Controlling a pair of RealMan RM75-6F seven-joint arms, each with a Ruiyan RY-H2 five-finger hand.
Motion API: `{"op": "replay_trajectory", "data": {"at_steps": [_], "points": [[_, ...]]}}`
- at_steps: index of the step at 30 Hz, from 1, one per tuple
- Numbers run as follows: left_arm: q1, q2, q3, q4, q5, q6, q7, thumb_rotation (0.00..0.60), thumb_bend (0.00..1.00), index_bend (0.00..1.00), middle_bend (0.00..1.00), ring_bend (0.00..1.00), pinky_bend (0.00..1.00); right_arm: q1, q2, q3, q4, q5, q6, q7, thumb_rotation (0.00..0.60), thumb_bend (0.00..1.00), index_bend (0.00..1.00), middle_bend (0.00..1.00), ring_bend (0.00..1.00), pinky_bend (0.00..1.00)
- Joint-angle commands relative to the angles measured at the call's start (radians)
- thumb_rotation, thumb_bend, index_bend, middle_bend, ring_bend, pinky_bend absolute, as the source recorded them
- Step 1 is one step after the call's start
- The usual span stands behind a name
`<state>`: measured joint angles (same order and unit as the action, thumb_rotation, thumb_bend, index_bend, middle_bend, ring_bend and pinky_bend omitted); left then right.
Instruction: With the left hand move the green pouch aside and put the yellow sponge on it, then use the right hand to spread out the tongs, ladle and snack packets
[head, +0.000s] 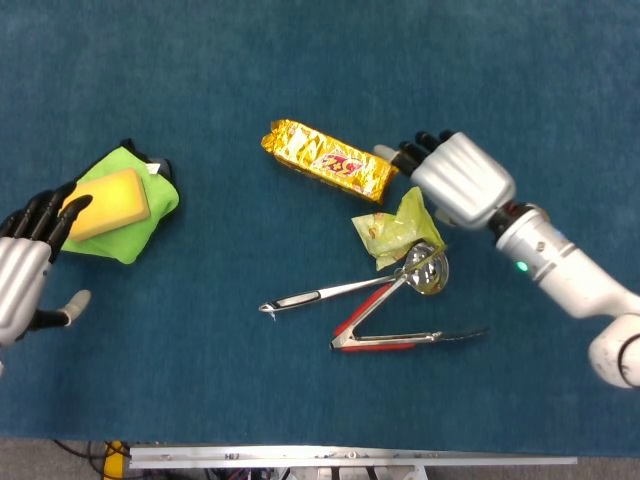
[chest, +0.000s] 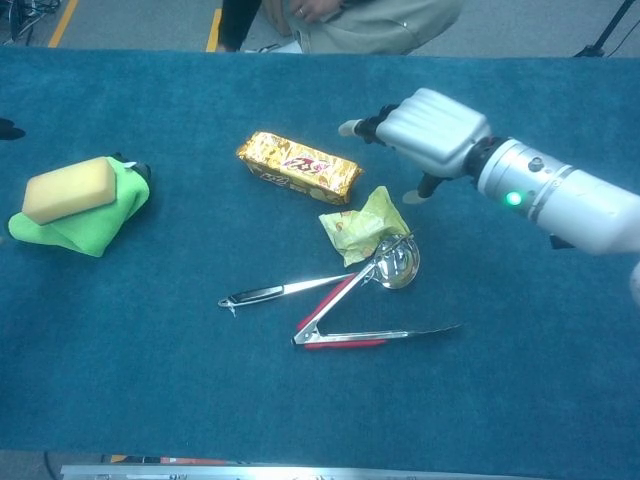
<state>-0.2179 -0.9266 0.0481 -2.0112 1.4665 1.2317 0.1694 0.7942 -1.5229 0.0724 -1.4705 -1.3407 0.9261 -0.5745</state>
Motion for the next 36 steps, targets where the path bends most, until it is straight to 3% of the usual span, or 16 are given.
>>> {"op": "replay_trajectory", "data": {"at_steps": [1,7,15,36], "points": [[0.002,0.002,0.001,0.003,0.003,0.004,-0.006,0.6,0.27,0.0,0.0,0.0,0.15,0.007,-0.028,0.014,0.009,0.019,-0.001,-0.014,0.6,0.0,0.14,0.32,0.28,0.49],[0.009,0.009,0.004,0.011,0.01,0.012,-0.022,0.6,0.27,0.0,0.0,0.0,0.15,0.017,-0.064,0.031,-0.009,0.039,0.002,-0.025,0.6,0.0,0.14,0.32,0.28,0.49],[0.015,0.012,0.01,0.018,0.019,0.015,-0.04,0.6,0.27,0.0,0.0,0.0,0.15,0.022,-0.066,0.0,-0.039,0.045,-0.019,-0.076,0.6,0.0,0.14,0.32,0.28,0.49],[0.014,0.007,0.017,0.031,0.035,0.006,-0.055,0.6,0.27,0.0,0.0,0.0,0.15,-0.05,0.101,-0.129,-0.248,-0.025,0.016,-0.129,0.6,0.0,0.14,0.32,0.28,0.49]]}}
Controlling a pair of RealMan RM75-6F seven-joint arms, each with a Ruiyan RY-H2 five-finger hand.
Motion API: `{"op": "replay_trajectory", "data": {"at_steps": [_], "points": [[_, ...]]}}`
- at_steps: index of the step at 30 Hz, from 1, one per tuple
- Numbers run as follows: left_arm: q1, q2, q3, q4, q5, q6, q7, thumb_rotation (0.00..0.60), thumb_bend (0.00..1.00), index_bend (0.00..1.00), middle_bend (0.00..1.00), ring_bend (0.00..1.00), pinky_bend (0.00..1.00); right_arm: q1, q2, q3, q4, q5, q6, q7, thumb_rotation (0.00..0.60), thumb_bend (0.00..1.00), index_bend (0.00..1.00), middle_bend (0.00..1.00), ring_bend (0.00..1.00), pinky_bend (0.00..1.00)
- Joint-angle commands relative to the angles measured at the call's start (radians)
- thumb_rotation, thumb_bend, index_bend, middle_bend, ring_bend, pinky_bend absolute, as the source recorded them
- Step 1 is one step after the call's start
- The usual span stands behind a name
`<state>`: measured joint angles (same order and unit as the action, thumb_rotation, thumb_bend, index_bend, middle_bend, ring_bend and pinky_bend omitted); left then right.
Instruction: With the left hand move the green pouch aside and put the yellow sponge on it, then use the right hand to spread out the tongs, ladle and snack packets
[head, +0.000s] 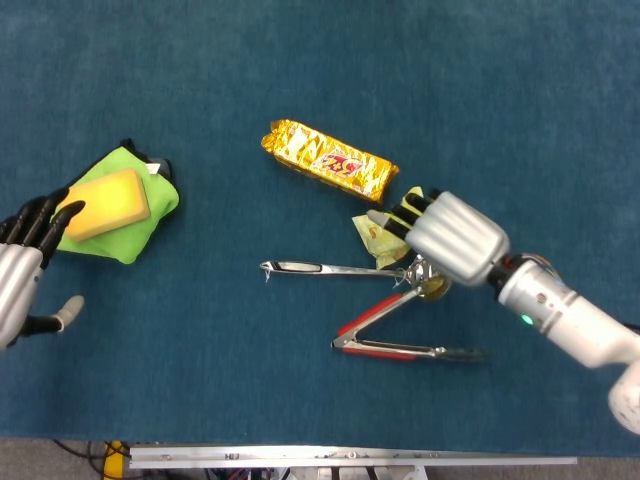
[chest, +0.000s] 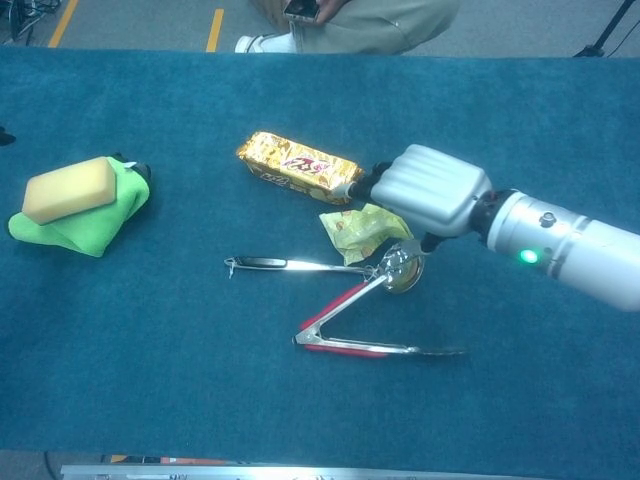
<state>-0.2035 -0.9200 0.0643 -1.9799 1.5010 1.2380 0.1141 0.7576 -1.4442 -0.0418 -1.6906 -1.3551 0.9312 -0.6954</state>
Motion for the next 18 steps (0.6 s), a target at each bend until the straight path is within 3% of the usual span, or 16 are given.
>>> {"op": "replay_trajectory", "data": {"at_steps": [1,8,18], "points": [[0.0,0.0,0.001,0.0,0.0,-0.001,0.002,0.6,0.27,0.0,0.0,0.0,0.15,-0.018,0.033,-0.019,-0.041,-0.015,0.016,-0.01,0.6,0.0,0.14,0.32,0.28,0.49],[-0.003,0.0,-0.002,-0.006,0.002,-0.002,0.009,0.6,0.27,0.0,0.0,0.0,0.15,-0.026,0.041,0.025,-0.051,-0.011,0.048,0.018,0.6,0.0,0.14,0.32,0.28,0.49],[0.002,0.007,0.001,-0.013,-0.002,0.001,0.014,0.6,0.27,0.0,0.0,0.0,0.15,0.023,-0.051,0.096,0.039,0.093,-0.017,0.005,0.6,0.0,0.14,0.32,0.28,0.49]]}}
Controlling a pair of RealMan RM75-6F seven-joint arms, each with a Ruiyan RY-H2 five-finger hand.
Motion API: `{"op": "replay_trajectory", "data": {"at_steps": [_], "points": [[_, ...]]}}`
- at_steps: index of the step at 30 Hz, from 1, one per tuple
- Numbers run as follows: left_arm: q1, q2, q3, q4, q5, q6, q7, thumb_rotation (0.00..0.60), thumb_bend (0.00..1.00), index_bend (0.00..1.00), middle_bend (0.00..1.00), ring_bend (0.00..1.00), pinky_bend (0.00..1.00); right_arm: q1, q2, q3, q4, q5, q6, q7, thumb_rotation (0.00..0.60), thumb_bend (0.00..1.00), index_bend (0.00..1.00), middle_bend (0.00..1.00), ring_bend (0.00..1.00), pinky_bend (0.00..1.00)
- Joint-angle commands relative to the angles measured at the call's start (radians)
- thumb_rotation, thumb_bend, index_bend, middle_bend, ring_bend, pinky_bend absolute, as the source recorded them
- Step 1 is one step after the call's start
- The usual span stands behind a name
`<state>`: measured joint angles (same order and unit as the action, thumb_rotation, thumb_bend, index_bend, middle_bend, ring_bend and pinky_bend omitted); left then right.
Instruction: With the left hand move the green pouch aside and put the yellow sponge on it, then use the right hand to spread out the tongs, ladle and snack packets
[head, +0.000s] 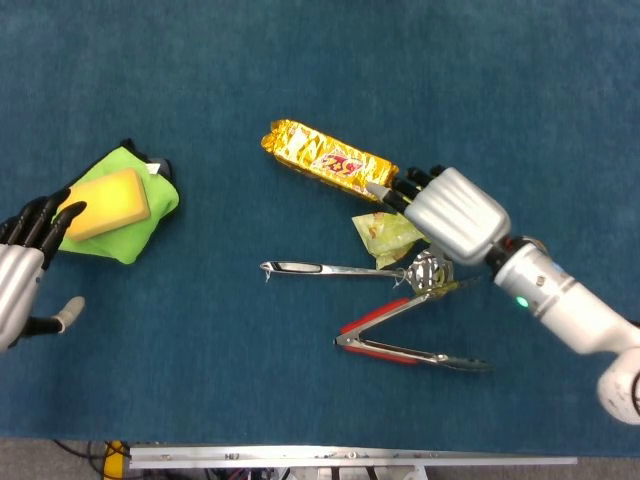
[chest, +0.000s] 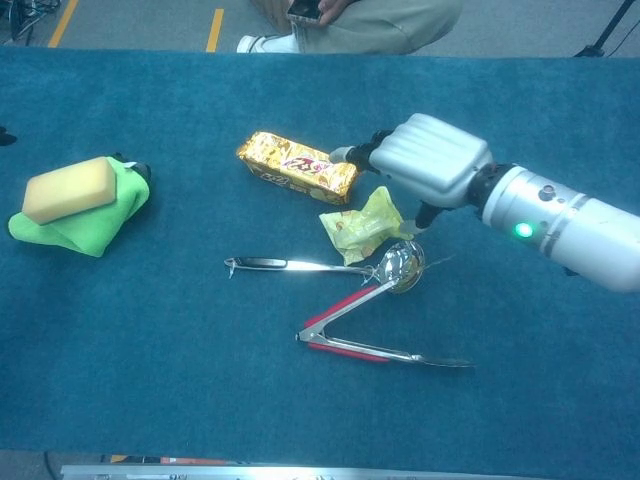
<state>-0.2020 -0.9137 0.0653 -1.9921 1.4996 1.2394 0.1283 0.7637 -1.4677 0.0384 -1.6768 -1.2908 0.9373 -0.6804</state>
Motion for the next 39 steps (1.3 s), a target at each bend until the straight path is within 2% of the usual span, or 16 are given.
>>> {"op": "replay_trajectory", "data": {"at_steps": [1,8,16,28,33,39], "points": [[0.001,0.001,0.0,-0.001,0.0,0.001,0.0,0.6,0.27,0.0,0.0,0.0,0.15,0.025,-0.042,0.021,0.039,0.043,-0.032,-0.018,0.6,0.0,0.14,0.32,0.28,0.49],[0.006,0.005,0.004,0.002,-0.007,0.001,-0.006,0.6,0.26,0.0,0.0,0.0,0.15,0.062,-0.11,0.023,0.098,0.099,-0.073,-0.067,0.6,0.0,0.14,0.32,0.28,0.49],[0.008,0.009,0.005,0.008,-0.008,-0.001,-0.022,0.6,0.27,0.0,0.0,0.0,0.15,0.074,-0.133,0.005,0.122,0.122,-0.075,-0.1,0.6,0.0,0.15,0.34,0.28,0.49],[0.006,0.008,0.004,0.013,-0.002,-0.004,-0.033,0.6,0.26,0.0,0.0,0.0,0.15,0.078,-0.155,-0.015,0.154,0.127,-0.067,-0.107,0.6,0.0,0.33,0.48,0.29,0.49],[0.005,0.007,0.003,0.014,0.001,-0.004,-0.035,0.6,0.26,0.0,0.0,0.0,0.15,0.074,-0.164,-0.017,0.165,0.12,-0.055,-0.096,0.6,0.0,0.46,0.56,0.35,0.49],[0.004,0.005,0.003,0.016,0.0,-0.007,-0.037,0.6,0.27,0.0,0.0,0.0,0.15,0.067,-0.158,-0.017,0.172,0.113,-0.046,-0.072,0.6,0.0,0.52,0.61,0.39,0.49]]}}
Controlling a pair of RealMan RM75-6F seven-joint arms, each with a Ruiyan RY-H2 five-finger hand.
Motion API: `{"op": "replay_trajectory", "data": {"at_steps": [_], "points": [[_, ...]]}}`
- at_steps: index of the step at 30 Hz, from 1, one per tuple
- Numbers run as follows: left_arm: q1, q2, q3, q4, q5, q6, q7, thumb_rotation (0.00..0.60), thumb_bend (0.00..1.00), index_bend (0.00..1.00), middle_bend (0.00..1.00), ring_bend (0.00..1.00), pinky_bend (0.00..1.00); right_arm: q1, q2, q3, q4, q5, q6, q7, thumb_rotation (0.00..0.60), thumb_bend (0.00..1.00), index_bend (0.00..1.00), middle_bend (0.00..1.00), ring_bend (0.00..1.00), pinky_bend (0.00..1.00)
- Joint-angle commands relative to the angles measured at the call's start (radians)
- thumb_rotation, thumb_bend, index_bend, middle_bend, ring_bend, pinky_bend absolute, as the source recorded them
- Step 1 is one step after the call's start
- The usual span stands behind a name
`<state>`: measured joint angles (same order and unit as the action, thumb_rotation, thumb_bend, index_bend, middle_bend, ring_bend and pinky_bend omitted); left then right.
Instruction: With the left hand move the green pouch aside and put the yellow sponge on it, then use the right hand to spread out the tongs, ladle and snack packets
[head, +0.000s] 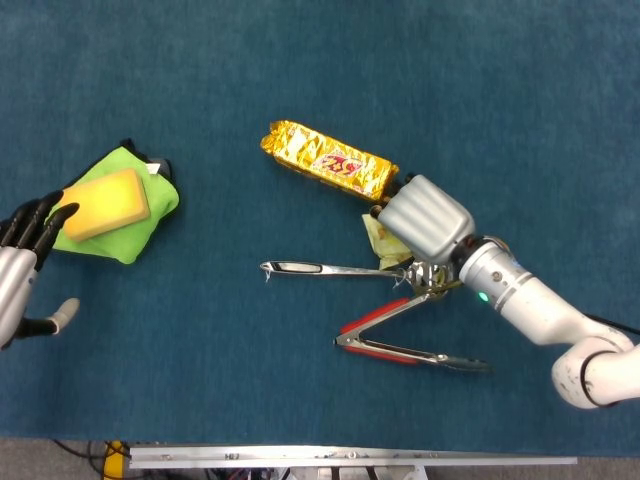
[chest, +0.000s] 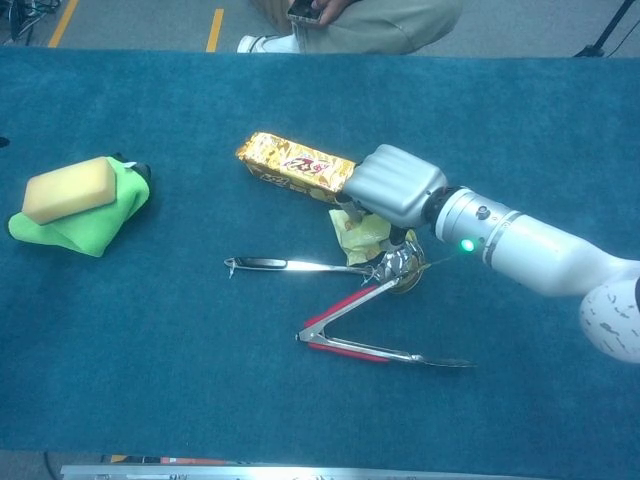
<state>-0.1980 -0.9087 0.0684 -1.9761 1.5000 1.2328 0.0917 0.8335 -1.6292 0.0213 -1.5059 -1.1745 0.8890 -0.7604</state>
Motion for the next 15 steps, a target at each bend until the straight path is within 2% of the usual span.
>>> {"op": "replay_trajectory", "data": {"at_steps": [1,8,15], "points": [[0.0,-0.001,0.0,0.001,0.0,-0.001,-0.001,0.6,0.27,0.0,0.0,0.0,0.15,-0.004,0.007,0.001,0.001,-0.007,0.006,0.015,0.6,0.0,0.52,0.61,0.4,0.49],[-0.002,-0.001,-0.004,0.004,-0.002,0.001,-0.004,0.6,0.27,0.0,0.0,0.0,0.15,-0.021,0.049,0.025,-0.015,-0.024,0.043,0.072,0.6,0.0,0.53,0.62,0.41,0.49],[-0.004,-0.005,-0.005,0.007,-0.002,-0.002,-0.006,0.6,0.27,0.0,0.0,0.0,0.15,-0.032,0.089,0.077,-0.001,0.014,0.074,0.112,0.6,0.0,0.53,0.62,0.41,0.49]]}}
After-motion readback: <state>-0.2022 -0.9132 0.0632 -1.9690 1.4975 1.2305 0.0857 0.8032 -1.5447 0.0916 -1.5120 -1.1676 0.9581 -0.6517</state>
